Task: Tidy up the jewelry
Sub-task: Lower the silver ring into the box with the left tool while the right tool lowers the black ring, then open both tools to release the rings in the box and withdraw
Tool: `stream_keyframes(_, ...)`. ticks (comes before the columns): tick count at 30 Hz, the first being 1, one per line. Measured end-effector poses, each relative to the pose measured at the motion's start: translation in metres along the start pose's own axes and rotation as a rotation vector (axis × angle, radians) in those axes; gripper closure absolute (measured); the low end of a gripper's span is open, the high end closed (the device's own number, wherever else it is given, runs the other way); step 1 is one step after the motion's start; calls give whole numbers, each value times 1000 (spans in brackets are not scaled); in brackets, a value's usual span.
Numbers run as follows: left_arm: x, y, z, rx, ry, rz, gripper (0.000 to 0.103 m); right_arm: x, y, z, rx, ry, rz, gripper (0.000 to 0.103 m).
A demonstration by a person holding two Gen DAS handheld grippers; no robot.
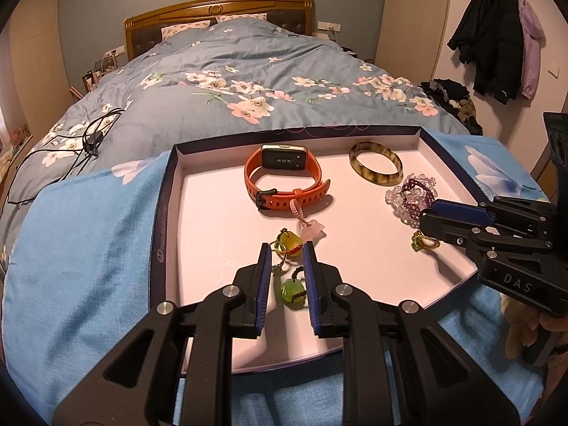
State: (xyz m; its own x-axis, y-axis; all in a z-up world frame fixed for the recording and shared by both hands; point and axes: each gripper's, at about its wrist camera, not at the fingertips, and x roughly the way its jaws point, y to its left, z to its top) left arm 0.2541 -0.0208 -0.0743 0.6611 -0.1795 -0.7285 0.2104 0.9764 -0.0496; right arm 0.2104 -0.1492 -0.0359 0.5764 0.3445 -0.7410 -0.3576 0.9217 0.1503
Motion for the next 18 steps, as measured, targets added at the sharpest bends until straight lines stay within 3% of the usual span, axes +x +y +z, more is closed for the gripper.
stream_keyframes(3, 0, 1, -1, 0, -3, 1, 83, 0, 0, 0, 1, -3, -2, 83)
stream_keyframes(7, -4, 0, -3, -2, -14, -2, 73, -3, -1, -1, 7, -9, 0, 82)
stream_keyframes(12, -14, 1, -4, -9, -36, -3, 63, -12, 0, -2, 14, -37, 4, 73)
stream_keyframes(15, -21, -1, -3, -8, -55, -1, 52, -18, 0, -4, 20, -52, 5, 67)
stream_keyframes(18, -33, -3, -4, -1, -92, 11, 35, -22, 1, -7, 24, -66, 5, 56)
